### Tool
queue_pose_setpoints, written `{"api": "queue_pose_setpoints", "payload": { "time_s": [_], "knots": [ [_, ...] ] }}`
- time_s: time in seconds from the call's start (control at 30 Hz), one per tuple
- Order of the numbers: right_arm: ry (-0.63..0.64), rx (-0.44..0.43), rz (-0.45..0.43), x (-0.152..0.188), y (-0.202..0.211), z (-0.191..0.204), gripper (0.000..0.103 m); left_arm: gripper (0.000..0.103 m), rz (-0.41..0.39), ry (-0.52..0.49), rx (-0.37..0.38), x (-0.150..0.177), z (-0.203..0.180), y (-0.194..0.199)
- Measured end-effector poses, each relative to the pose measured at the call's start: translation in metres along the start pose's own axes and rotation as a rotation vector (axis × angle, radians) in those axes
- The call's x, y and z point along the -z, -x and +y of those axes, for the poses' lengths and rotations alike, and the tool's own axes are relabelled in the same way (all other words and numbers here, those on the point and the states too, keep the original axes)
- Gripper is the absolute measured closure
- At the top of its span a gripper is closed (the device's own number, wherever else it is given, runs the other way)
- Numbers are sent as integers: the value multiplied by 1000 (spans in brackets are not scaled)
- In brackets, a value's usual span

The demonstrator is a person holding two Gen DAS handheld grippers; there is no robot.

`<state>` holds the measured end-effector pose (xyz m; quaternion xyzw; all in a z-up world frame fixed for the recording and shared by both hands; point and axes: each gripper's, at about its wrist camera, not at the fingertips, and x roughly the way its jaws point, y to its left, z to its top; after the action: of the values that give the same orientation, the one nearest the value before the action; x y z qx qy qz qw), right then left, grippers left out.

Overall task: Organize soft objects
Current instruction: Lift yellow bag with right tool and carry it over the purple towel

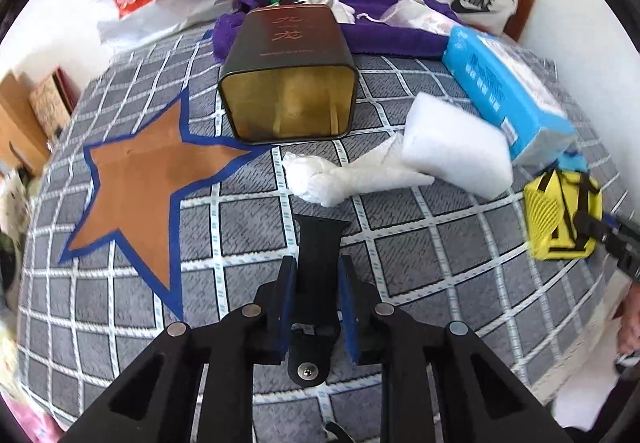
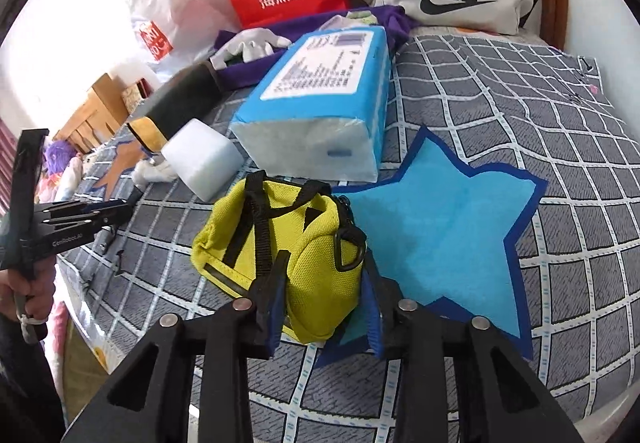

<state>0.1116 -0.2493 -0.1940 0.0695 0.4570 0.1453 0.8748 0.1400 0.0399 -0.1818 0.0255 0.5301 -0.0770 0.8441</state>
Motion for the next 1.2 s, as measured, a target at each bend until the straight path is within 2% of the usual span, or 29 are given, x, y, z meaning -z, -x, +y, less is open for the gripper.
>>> {"api": "queue_pose_setpoints", "payload": {
  "time_s": [0.37,0.63,1.0,1.2],
  "knots": [
    [28,-45,-92,-24,50,16,71,83,-85,41,40,-11,4,50],
    [39,-17,-157,-54,77,21,71,83,-143,64,70,-40,1,77],
    [43,20,-201,-101,87,20,71,83,-189,86,101,-81,2,88],
    [55,26,-200,-132,71,20,72,83,-192,96,112,-107,8,82]
  ]
}}
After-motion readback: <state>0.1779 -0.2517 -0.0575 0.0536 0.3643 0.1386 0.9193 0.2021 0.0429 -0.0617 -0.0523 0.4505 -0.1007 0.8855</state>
